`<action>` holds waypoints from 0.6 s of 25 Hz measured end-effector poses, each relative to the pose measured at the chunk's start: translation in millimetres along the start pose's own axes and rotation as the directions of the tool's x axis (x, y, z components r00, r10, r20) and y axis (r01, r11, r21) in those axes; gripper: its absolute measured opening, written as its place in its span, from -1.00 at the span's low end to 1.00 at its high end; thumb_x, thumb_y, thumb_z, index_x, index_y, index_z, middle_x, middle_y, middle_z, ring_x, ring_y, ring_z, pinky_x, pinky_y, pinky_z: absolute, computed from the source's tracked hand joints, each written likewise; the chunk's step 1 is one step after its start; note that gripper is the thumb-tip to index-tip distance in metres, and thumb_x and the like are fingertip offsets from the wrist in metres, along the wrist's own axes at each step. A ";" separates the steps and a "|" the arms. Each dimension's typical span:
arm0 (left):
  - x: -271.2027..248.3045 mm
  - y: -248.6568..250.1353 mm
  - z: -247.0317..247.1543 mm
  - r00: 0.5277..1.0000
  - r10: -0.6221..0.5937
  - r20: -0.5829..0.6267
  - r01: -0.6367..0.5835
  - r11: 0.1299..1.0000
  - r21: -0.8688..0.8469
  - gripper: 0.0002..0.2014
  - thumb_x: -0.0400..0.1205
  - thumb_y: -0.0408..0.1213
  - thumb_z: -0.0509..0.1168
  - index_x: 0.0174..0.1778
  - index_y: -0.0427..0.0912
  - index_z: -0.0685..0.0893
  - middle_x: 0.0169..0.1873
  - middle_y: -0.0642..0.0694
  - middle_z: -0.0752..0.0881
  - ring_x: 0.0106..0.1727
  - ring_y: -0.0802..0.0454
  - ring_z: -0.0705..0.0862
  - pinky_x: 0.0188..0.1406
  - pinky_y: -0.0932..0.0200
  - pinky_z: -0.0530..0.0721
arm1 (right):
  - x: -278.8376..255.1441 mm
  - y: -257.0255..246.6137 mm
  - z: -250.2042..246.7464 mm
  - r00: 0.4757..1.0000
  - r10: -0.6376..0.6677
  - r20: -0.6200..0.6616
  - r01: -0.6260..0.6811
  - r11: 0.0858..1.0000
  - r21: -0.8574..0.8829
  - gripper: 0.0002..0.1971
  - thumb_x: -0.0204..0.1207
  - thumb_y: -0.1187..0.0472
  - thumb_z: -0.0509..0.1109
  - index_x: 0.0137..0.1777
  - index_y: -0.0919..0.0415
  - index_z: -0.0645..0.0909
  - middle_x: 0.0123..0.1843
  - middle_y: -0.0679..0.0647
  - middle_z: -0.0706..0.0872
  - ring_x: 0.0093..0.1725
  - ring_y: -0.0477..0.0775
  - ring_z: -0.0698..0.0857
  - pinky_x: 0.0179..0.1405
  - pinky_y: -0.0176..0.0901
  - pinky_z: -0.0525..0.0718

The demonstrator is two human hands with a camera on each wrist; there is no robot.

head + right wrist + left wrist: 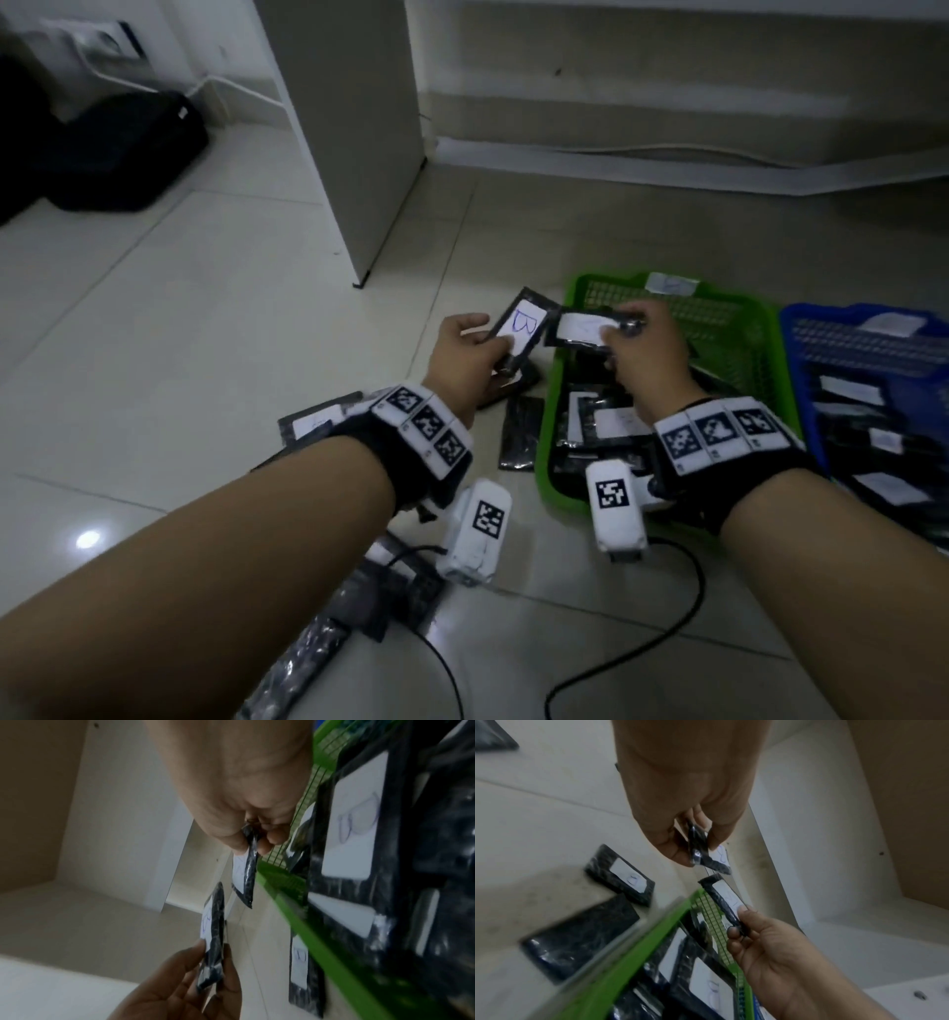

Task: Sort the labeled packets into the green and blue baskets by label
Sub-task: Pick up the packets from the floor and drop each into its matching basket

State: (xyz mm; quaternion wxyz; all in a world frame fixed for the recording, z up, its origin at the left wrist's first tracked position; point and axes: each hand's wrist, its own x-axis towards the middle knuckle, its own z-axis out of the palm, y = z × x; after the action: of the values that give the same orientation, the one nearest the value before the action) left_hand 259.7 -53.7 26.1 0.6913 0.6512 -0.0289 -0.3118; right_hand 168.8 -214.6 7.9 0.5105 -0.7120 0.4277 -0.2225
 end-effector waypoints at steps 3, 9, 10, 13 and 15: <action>14.7 -14.7 37.9 1.000 0.010 0.019 -0.013 0.988 0.156 -0.74 0.50 -0.48 0.31 -0.05 -0.04 0.49 -0.18 -0.17 0.71 -0.34 -0.10 0.66 -0.16 -0.11 0.79 | 17.3 19.7 -36.4 0.996 0.028 -0.083 -0.030 0.999 -0.024 -0.70 0.52 0.36 0.26 0.16 0.00 0.54 0.11 0.18 0.71 0.02 0.31 0.72 0.06 0.30 0.72; 29.0 -36.9 73.4 0.951 0.192 0.242 -0.309 0.598 0.740 -0.73 0.49 -0.24 0.39 0.11 0.02 0.71 0.06 -0.10 0.71 0.04 -0.05 0.69 0.12 0.14 0.63 | 29.1 44.3 -73.1 0.994 0.030 -0.106 -0.046 0.988 -0.148 -0.78 0.45 0.34 0.41 0.01 0.13 0.46 -0.03 0.27 0.72 -0.06 0.30 0.74 0.00 0.22 0.73; 32.0 -38.4 76.0 0.938 0.211 0.274 -0.345 0.516 0.784 -0.68 0.50 -0.29 0.34 0.18 0.02 0.71 0.12 -0.12 0.70 0.12 -0.09 0.67 0.21 0.13 0.58 | 29.6 47.5 -74.4 0.997 0.029 -0.076 -0.044 0.978 -0.202 -0.81 0.44 0.33 0.44 0.00 0.16 0.52 -0.01 0.25 0.72 -0.03 0.28 0.73 0.04 0.17 0.72; 43.5 -42.3 78.3 0.903 0.168 0.396 -0.424 0.186 0.886 -0.63 0.55 -0.29 0.27 0.26 0.07 0.67 0.28 -0.09 0.64 0.26 -0.13 0.55 0.31 0.11 0.34 | 33.6 58.2 -75.0 0.999 0.040 0.003 -0.035 0.929 -0.368 -0.78 0.47 0.32 0.44 0.12 0.23 0.66 0.12 0.20 0.73 0.13 0.23 0.69 0.14 -0.03 0.67; 43.9 -44.5 75.8 0.902 0.088 0.423 -0.430 0.080 0.899 -0.68 0.57 -0.25 0.28 0.23 0.08 0.70 0.39 -0.05 0.50 0.34 -0.14 0.43 0.37 0.10 0.31 | 32.9 59.6 -74.3 0.998 0.058 0.040 -0.033 0.883 -0.469 -0.77 0.52 0.30 0.39 0.16 0.22 0.70 0.28 0.24 0.66 0.26 0.24 0.62 0.27 -0.07 0.60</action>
State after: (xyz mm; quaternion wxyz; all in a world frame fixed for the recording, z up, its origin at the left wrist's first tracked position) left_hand 243.7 -139.3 -19.5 0.1261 0.8771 -0.4318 -0.1681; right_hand 107.7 -288.7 -22.5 0.3399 -0.8095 0.4717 -0.0822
